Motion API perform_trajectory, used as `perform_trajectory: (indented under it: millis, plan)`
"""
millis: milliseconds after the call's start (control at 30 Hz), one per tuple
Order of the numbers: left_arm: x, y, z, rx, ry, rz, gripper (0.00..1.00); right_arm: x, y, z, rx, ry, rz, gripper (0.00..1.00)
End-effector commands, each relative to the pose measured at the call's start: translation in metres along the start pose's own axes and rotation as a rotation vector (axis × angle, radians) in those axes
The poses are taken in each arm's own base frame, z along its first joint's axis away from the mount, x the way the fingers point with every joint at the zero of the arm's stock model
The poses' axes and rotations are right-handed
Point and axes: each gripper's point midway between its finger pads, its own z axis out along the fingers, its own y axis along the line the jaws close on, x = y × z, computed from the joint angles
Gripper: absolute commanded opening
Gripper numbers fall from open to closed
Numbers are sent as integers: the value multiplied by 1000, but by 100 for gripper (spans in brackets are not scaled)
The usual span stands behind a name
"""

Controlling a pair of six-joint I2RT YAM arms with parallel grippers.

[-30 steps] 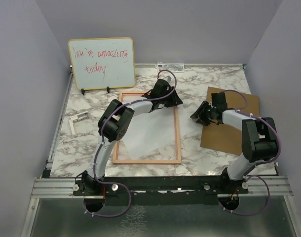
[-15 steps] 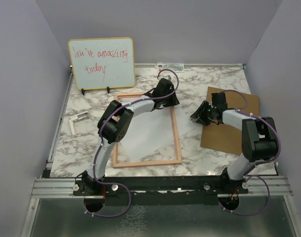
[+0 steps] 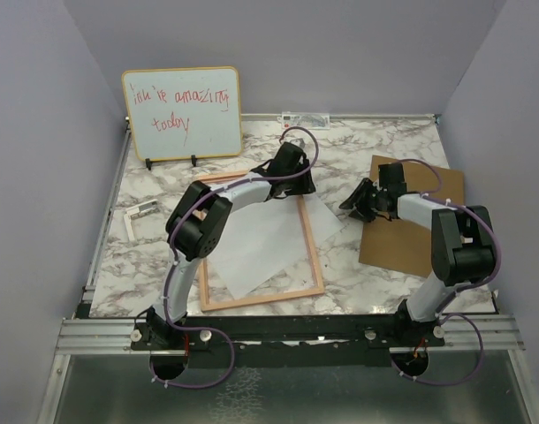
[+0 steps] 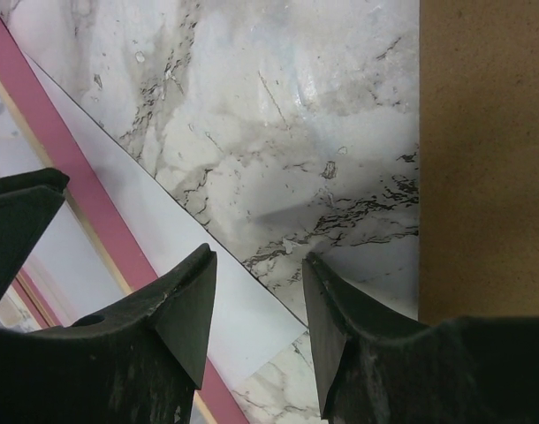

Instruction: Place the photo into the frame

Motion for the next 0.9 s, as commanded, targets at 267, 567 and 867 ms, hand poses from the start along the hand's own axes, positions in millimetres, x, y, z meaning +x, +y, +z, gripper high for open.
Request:
perform_trajectory:
  millis: [267,567,867]
  plan:
    - [8,9,-25,14,21,50,49,20,-26,12,77,77,30,49]
    - [6,7,-40,55,12,76,60,23,-27,16,71,90,38,49]
    - [13,13,-41,53,28,79,63,24,-27,18,66,97,44,49]
